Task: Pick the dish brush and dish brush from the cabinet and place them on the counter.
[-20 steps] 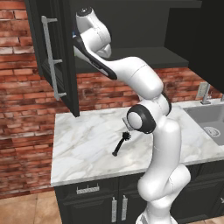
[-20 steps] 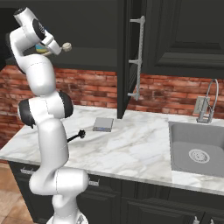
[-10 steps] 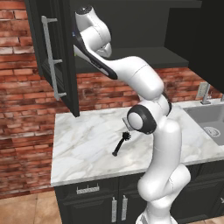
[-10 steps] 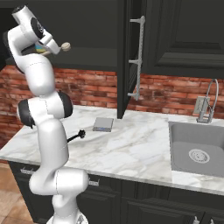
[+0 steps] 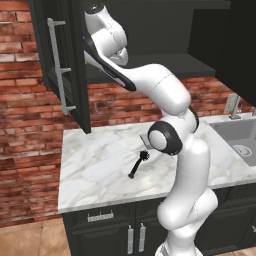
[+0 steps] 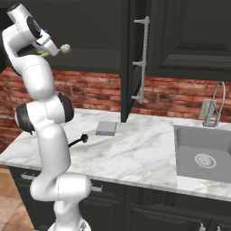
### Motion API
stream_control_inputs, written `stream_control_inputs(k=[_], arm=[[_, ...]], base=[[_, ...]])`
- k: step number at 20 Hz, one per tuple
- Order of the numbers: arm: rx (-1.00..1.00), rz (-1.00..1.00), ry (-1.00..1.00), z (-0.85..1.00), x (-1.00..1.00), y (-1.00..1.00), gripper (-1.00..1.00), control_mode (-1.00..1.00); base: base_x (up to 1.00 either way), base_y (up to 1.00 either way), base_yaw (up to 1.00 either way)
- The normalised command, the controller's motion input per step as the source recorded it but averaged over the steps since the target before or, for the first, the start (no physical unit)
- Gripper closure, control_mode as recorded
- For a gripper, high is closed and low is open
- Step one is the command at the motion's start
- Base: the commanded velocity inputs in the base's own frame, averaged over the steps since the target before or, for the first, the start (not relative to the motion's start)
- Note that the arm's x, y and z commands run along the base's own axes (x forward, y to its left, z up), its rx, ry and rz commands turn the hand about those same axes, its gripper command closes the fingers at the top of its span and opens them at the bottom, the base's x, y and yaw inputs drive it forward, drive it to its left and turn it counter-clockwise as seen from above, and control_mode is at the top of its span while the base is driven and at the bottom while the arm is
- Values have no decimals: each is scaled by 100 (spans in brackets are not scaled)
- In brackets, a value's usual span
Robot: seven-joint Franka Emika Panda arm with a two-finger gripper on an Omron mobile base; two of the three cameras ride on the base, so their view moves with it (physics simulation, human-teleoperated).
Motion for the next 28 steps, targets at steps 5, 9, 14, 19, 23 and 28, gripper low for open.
stream_control_inputs(k=[5, 9, 14, 19, 23, 28], arm=[[1, 0, 0, 0, -32, 0, 100, -100], [1, 0, 0, 0, -34, -1, 100, -100], [1, 0, 0, 0, -34, -2, 100, -100], [1, 0, 0, -2, -33, -5, 100, -100], [1, 0, 0, -3, -30, -8, 100, -100], [1, 0, 0, -7, -29, -8, 100, -100]], base=[[0, 0, 0], [0, 0, 0], [0, 0, 0], [0, 0, 0], [0, 0, 0], [0, 0, 0]])
